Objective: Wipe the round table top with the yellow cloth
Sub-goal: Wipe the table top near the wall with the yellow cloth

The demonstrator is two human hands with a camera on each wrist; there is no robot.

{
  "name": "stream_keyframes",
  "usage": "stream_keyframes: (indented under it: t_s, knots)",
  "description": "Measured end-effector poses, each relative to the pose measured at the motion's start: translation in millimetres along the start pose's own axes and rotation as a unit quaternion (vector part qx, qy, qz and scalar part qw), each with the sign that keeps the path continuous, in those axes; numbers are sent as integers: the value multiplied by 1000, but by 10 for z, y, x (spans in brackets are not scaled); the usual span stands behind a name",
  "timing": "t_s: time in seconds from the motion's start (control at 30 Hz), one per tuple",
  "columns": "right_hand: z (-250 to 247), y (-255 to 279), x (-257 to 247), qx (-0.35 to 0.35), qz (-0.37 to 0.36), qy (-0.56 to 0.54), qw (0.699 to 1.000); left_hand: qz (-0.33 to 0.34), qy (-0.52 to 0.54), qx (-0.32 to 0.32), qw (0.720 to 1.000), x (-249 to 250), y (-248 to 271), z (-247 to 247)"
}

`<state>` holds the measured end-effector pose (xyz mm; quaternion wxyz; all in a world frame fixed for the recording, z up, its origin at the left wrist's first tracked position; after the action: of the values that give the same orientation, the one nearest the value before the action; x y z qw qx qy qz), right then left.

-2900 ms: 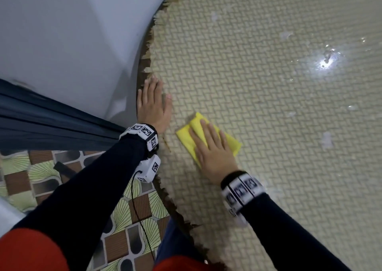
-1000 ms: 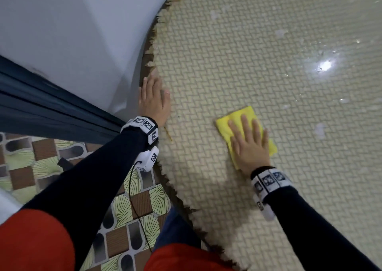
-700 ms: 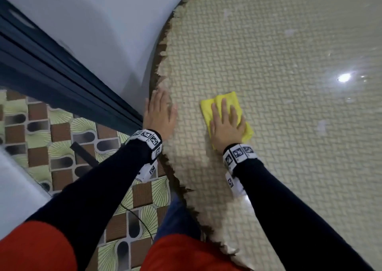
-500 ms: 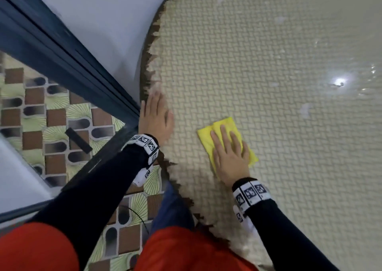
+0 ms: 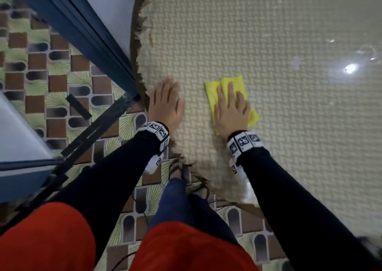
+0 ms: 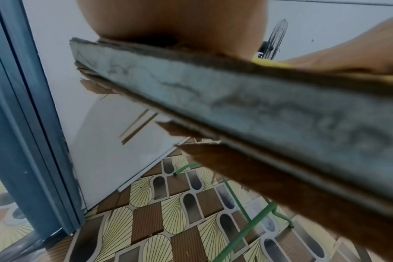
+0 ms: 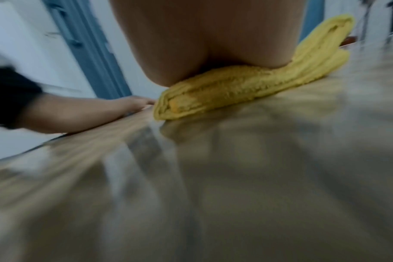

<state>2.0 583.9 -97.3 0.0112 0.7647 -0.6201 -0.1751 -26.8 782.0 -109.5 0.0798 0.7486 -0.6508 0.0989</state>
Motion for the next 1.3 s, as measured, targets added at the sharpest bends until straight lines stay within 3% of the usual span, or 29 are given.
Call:
stream_keyframes:
  t_s: [0.1,0.17,0.3,0.43,0.57,0.67,0.73,0.87,1.1,1.3]
  knots:
    - [143,604,-66,14,-78,15,997,5,-14,18,1000,7,-21,-1]
    - [185,940,114,12,-76,20,997,4,-11,25,1000,3,-20,-8]
    - [-33,978,806,35,74,0,997,-6,-1,16,1000,-3,-22,4]
    - [-173,324,935,21,203,-47,978,-10,11,0,1000,-22,-26,24]
    - [-72,154,397,1,92,-12,996,-7,13,-11,1000,-16,-28,35]
    - [117,579,106,-8,-17,4,1000,-11,11,-9,1000,-17,-35,30]
    - [147,905,85,30,-56,12,998,-22,9,-30,999,-21,-53,28]
    - [97,1233,394,40,29,-13,999,-38,28,-70,996,-8,-58,-28]
    - [-87,1129,973,73,173,-29,982,7,42,-35,998,275,-129,-305]
    - [-236,981,1478,86,217,-47,971,0,80,-38,996,835,-392,-379]
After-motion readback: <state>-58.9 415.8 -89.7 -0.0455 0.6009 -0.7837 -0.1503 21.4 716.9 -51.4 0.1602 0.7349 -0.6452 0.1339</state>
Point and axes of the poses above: each hand's wrist, its own y-axis away from the middle knuckle, its own z-axis out of the palm, x = y × z, the point moved 5 cm from there along -y, towards the middle knuckle, and after that the axes turned 3 degrees about x, right-handed, at the moved point
